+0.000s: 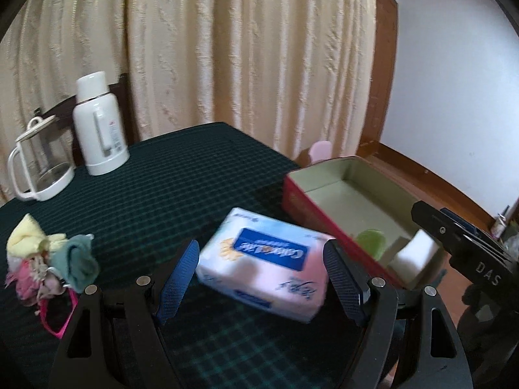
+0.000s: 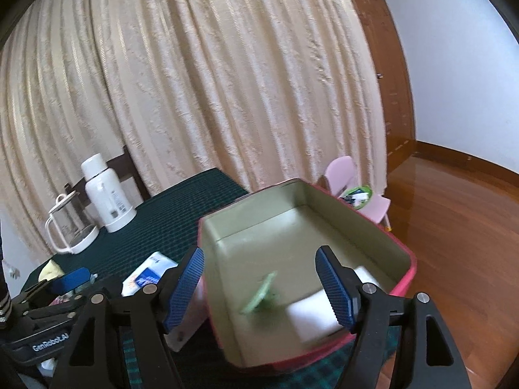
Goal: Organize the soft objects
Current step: 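Move both tools back to the pile of soft items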
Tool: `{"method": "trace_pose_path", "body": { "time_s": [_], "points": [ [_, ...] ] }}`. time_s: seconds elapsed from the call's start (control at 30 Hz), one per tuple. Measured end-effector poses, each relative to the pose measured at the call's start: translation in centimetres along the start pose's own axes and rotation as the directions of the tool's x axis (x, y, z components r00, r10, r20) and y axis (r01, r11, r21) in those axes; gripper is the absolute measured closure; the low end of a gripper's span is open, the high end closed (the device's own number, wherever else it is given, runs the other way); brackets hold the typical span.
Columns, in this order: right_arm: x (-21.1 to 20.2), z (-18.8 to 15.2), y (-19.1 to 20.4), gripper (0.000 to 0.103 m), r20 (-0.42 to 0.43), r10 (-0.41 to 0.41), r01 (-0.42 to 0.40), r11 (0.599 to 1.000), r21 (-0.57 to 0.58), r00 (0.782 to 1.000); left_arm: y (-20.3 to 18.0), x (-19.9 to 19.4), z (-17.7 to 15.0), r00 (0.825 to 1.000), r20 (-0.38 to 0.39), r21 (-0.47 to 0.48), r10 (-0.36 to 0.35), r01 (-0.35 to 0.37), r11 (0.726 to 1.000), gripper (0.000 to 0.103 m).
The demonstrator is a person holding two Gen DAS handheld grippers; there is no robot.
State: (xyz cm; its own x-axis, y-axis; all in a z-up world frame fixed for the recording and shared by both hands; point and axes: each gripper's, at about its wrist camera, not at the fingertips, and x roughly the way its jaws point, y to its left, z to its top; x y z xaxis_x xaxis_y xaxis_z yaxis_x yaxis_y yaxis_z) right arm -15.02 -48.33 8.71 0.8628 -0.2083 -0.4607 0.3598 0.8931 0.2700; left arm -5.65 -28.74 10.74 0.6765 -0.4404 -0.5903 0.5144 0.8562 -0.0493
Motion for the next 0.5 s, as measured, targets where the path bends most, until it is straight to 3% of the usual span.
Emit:
{"method": "trace_pose_path", "body": {
  "time_s": [0.5],
  "points": [
    [1.5, -0.7, 5.4, 0.027, -0.058, 0.094, -0.099, 0.992, -0.084, 0.994, 5.3, -1.1, -1.4, 0.994, 0.011, -0.075, 0.107, -0.106, 0.992, 0.023]
  ]
}}
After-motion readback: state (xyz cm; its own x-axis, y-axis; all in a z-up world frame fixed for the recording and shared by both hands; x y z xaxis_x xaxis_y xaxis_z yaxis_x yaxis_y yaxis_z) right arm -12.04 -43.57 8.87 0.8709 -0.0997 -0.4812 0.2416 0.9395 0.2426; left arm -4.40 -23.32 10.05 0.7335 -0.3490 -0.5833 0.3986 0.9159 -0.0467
